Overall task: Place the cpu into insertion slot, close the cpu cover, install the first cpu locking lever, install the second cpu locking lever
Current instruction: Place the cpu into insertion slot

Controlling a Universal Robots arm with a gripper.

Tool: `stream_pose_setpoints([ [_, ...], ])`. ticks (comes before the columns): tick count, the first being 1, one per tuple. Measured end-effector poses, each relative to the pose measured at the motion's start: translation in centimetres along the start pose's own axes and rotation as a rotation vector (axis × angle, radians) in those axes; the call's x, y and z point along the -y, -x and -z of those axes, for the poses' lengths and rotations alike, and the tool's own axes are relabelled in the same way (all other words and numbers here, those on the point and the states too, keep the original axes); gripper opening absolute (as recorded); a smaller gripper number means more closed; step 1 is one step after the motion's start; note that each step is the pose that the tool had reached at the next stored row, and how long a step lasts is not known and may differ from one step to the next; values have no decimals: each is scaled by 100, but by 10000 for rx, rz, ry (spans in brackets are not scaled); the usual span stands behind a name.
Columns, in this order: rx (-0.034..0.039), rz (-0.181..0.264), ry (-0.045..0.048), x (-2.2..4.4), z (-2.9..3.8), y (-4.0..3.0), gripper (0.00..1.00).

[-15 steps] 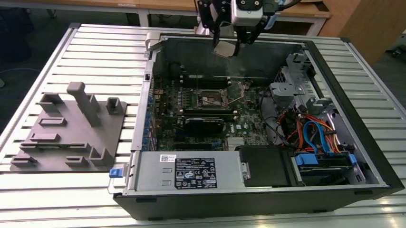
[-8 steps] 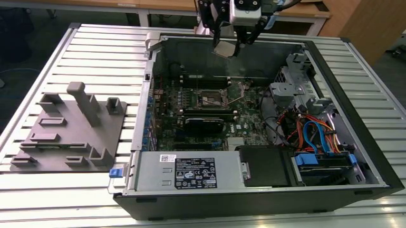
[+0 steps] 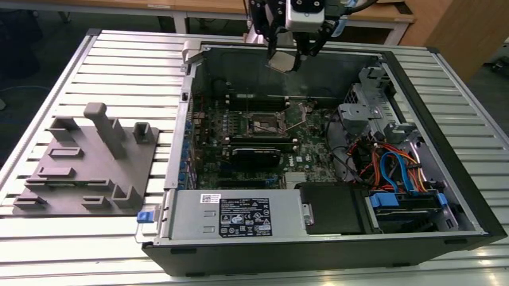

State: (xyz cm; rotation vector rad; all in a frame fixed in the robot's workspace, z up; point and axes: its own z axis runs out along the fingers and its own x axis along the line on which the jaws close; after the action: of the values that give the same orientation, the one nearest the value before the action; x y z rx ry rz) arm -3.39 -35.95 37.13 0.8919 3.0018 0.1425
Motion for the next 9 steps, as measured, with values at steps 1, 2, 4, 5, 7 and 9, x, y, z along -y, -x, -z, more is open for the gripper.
stream_pose_setpoints([
  [1, 4, -46, 2, 0, 0, 0, 54],
  [2, 8, -91, 2, 0, 0, 0, 54],
  [4, 17, -184, 4, 0, 0, 0, 54],
  [5, 21, -230, 6, 0, -1, 0, 54],
  [7, 29, -324, 7, 0, 0, 0, 54],
  [9, 37, -416, 9, 0, 0, 0, 54],
])
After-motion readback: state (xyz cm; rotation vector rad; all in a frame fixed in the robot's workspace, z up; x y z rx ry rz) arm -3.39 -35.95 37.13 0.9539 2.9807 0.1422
